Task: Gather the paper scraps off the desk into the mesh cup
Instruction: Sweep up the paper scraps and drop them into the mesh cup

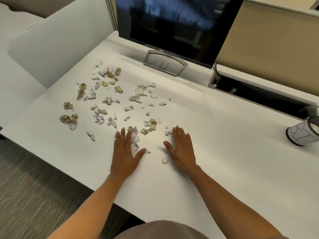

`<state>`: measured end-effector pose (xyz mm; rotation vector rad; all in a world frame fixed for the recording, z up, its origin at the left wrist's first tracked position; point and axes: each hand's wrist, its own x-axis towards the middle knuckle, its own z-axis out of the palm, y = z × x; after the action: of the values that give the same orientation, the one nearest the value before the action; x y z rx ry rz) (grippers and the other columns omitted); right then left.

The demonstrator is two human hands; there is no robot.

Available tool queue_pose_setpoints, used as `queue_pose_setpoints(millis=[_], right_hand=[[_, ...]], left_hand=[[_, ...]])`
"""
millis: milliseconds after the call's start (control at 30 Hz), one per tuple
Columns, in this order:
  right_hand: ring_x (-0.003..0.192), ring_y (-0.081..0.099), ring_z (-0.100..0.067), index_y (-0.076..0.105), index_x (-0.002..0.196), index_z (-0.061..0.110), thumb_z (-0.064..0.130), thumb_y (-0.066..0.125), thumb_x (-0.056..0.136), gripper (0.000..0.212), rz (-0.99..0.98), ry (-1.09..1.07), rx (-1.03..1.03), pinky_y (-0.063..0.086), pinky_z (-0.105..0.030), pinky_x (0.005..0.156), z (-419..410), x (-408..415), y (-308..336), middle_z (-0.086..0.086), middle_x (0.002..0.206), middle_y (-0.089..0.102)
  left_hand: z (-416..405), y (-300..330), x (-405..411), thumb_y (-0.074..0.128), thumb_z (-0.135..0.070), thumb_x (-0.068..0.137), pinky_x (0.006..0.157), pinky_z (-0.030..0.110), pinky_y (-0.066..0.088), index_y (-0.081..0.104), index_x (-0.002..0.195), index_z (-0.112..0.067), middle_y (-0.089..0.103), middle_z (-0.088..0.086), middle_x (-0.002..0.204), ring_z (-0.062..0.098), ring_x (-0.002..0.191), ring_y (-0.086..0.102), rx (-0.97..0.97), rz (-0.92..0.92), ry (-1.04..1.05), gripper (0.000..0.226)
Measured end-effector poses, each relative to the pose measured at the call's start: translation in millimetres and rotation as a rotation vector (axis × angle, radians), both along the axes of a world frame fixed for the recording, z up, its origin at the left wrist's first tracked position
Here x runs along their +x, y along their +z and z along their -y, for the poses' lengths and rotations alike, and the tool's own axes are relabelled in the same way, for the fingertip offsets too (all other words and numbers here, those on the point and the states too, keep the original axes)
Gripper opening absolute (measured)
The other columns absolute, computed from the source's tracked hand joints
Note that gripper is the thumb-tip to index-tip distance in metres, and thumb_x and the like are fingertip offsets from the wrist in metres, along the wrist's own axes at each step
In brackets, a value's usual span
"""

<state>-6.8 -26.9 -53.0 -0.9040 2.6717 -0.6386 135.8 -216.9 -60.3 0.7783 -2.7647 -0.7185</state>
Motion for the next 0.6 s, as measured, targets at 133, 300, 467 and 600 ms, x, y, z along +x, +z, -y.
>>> queue_pose_setpoints(millis=[133,300,467,600], right_hand=[[0.148,-0.011,-0.009,0.002,0.155,0.018,0.072,-0.002,0.087,0.086,-0.060,0.102,0.161,-0.013,-0.045,0.119,24.2,-1.6,3.3,0.004,0.163,-0.003],[0.149,-0.003,-0.009,0.014,0.154,0.019,0.069,0.006,0.092,0.081,-0.081,0.259,0.141,-0.014,-0.041,0.119,30.4,4.8,3.6,0.003,0.162,0.010],[0.146,0.019,-0.008,0.036,0.148,0.021,0.052,0.041,0.097,0.059,0.044,0.023,-0.121,0.005,-0.021,0.118,43.8,-24.0,17.6,0.005,0.158,0.027],[0.147,0.017,-0.014,0.034,0.149,0.020,0.056,0.041,0.096,0.065,-0.018,-0.104,-0.077,0.013,-0.029,0.119,76.8,-63.8,23.7,0.002,0.160,0.021]], left_hand=[[23.3,-0.1,-21.6,0.040,-0.076,0.080,0.120,0.035,0.004,0.007,0.154,-0.017,0.000,0.002,0.162,0.015,0.148,-0.010,0.012,0.044,-0.121,0.100],[40.2,-3.5,-44.9,0.035,-0.073,0.085,0.121,0.036,0.004,0.012,0.153,-0.016,0.001,-0.002,0.160,0.014,0.149,-0.007,-0.039,0.071,-0.378,0.091],[62.7,6.7,-68.0,0.040,-0.067,0.089,0.119,0.024,0.001,0.025,0.150,-0.022,0.010,-0.011,0.158,0.006,0.148,0.001,0.019,-0.060,-0.443,0.077],[83.3,8.3,-81.8,0.041,-0.062,0.091,0.116,0.018,-0.005,0.025,0.151,-0.020,0.016,-0.005,0.159,0.001,0.145,-0.002,0.033,-0.017,-0.433,0.074]])
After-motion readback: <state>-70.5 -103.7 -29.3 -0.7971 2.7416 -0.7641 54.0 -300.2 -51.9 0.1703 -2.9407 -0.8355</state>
